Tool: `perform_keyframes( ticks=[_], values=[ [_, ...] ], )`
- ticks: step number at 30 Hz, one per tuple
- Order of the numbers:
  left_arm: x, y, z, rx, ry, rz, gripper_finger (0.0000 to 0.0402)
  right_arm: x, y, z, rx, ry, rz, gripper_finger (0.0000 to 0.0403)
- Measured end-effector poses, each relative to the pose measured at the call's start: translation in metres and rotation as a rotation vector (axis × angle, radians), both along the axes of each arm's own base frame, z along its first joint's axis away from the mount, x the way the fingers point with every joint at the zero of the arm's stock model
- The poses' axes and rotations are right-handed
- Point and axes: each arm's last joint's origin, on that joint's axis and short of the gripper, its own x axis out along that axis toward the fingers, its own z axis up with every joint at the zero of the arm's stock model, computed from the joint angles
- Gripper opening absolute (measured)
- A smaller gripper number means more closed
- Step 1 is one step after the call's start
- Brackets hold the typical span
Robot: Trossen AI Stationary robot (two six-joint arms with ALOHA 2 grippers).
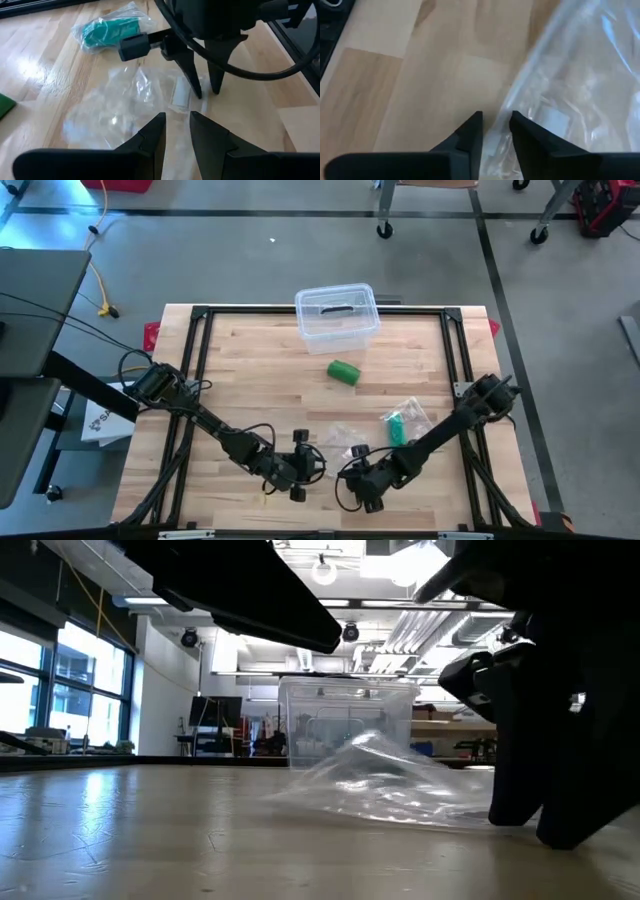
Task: Roll bandage
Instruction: Put the rolled green bandage into the transparent zip bag
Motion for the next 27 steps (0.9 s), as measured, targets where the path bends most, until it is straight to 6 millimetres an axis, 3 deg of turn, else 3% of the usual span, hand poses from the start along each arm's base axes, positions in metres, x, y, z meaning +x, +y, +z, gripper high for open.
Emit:
perform_keyframes(
  ticks=[9,12,18,23,27],
  values=[
    [0.003,-0.003,0.004,-0.054,-0.031,-0.063,0.0083,-0.003,-0.007,0.002,0.01,0.06,-0.111,0.0007],
    [0.004,-0.004,0.005,-0.012,-0.04,-0.113,0.0083,-0.007,-0.01,0.014,0.022,0.055,-0.139,0.0006],
    [0.001,-0.008,0.005,0.102,-0.05,-0.132,0.0083,-0.01,-0.011,0.058,0.125,-0.061,-0.148,0.0],
    [-0.001,-0.011,0.004,0.108,-0.05,-0.138,0.0082,-0.012,-0.013,0.077,0.168,-0.12,-0.145,0.0],
    [0.004,-0.01,0.0,0.077,-0.06,-0.141,0.0082,-0.01,-0.012,0.079,0.177,-0.148,-0.152,0.0]
  ],
)
